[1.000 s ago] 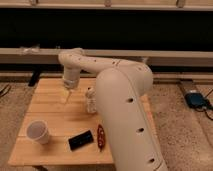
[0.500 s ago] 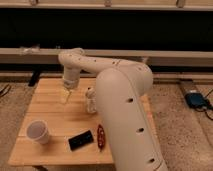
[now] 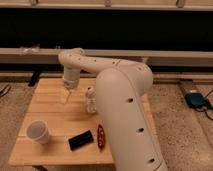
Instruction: Knock the bottle over
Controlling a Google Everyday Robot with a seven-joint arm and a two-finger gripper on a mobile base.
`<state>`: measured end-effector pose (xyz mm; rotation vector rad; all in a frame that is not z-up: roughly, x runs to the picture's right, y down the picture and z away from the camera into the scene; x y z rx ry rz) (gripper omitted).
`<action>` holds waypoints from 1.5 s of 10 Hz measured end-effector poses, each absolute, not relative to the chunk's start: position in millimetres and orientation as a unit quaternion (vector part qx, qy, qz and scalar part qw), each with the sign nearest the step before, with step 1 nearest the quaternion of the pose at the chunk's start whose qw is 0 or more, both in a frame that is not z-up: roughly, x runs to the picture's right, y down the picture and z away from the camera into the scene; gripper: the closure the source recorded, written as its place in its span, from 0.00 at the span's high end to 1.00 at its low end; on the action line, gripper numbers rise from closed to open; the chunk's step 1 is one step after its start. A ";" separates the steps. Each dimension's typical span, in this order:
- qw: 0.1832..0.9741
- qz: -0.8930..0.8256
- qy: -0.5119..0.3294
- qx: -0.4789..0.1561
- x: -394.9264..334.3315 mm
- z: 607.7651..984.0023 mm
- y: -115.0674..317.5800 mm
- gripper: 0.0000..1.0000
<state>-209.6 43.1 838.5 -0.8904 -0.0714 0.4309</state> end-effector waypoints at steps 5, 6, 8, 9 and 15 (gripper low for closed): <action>0.880 0.207 -0.034 -0.427 -208.9 838.5 42.7 0.80; 0.880 0.207 -0.034 -0.427 -209.2 838.5 42.7 0.80; 0.880 0.207 -0.034 -0.427 -209.1 838.6 42.8 0.80; 0.880 0.207 -0.034 -0.427 -209.3 838.5 42.3 0.80; 0.894 0.219 -0.004 -0.391 -159.2 846.1 -1.9 0.80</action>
